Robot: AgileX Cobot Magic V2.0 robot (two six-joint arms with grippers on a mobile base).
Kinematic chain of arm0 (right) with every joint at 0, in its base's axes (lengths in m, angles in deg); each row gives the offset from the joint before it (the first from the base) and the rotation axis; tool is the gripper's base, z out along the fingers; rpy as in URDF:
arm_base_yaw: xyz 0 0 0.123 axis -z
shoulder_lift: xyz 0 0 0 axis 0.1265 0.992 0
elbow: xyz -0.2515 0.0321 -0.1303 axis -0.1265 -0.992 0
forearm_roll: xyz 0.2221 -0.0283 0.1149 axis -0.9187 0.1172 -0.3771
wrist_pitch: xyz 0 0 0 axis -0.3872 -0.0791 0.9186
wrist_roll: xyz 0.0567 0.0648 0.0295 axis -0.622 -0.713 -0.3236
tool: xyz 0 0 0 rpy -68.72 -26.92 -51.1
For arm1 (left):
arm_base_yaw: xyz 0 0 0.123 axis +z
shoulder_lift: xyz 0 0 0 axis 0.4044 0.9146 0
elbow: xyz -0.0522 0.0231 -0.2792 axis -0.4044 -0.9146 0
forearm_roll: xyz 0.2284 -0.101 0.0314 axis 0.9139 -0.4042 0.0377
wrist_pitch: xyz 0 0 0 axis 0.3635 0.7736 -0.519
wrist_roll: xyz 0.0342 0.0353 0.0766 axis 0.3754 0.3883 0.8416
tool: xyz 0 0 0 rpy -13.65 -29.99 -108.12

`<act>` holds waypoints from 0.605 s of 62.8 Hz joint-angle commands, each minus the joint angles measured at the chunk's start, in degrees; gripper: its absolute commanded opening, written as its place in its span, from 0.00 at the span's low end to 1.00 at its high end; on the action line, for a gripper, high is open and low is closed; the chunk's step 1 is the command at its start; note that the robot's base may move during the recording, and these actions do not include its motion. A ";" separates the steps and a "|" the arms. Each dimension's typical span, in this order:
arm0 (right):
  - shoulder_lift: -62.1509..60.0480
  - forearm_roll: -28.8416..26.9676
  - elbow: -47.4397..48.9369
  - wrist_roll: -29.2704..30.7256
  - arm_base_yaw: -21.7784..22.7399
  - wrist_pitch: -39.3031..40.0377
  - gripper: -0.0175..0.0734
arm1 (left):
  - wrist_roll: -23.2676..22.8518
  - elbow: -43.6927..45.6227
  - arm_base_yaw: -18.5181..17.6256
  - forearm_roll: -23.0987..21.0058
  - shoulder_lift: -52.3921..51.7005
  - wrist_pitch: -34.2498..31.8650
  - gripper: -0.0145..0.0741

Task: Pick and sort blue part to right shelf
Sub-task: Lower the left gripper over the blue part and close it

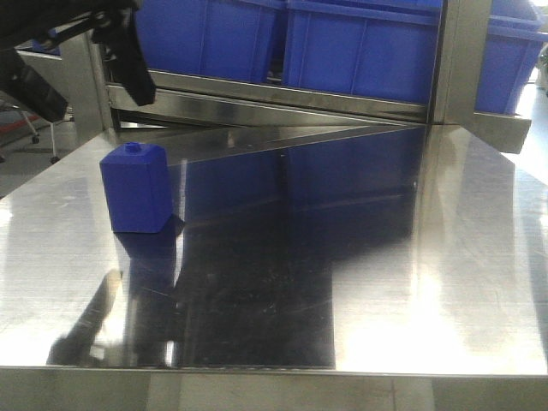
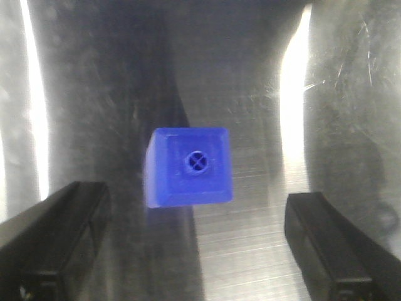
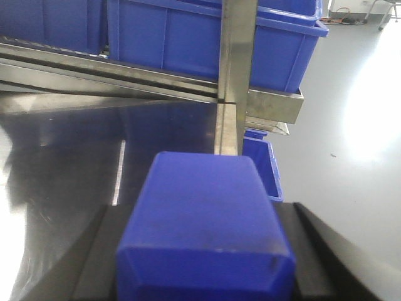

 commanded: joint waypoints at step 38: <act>0.27 0.09 1.62 0.20 0.18 5.29 0.67 | -4.03 23.52 -0.35 4.05 14.61 21.84 0.87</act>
